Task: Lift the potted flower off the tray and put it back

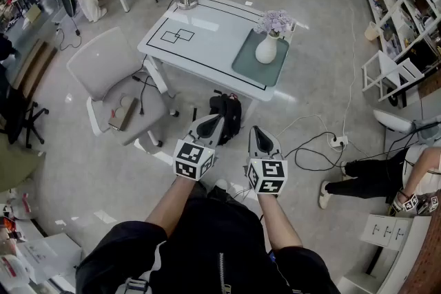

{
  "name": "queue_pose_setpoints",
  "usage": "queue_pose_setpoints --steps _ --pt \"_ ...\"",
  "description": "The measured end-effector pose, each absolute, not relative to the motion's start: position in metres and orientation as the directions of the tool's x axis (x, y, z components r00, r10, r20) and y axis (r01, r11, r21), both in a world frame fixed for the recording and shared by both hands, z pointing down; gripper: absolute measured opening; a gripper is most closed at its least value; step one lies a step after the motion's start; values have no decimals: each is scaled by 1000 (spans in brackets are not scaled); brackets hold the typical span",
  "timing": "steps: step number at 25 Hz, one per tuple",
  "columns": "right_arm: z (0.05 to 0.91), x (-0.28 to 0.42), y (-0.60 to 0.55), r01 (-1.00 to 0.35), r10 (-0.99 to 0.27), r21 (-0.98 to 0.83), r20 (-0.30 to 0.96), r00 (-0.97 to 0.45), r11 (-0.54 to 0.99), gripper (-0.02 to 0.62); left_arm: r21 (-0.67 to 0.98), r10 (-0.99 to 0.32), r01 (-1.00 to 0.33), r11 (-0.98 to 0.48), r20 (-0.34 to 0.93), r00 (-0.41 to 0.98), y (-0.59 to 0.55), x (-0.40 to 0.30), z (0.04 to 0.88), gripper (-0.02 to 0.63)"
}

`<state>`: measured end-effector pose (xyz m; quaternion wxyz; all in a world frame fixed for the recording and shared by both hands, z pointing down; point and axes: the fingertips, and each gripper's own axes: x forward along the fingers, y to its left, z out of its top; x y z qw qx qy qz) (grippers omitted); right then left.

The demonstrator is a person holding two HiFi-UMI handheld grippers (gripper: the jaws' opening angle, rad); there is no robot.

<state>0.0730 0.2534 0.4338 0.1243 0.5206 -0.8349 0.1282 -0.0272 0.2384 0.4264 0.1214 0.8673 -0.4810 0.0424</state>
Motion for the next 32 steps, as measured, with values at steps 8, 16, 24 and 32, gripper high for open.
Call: queue_pose_setpoints --steps 8,16,24,32 --pt "436 71 244 -899 -837 -98 332 -435 428 6 172 -823 -845 -506 197 533 229 -28 430 6" --pt "435 79 231 -894 -838 -129 312 -447 429 6 174 -825 -851 -495 212 523 219 -27 432 6" --pt "439 86 198 -900 -841 -142 321 -436 413 6 177 -821 -849 -497 223 526 190 -27 436 6" --pt "450 91 144 -917 -846 -137 353 -399 375 6 207 -802 -831 -517 224 555 129 -27 446 6"
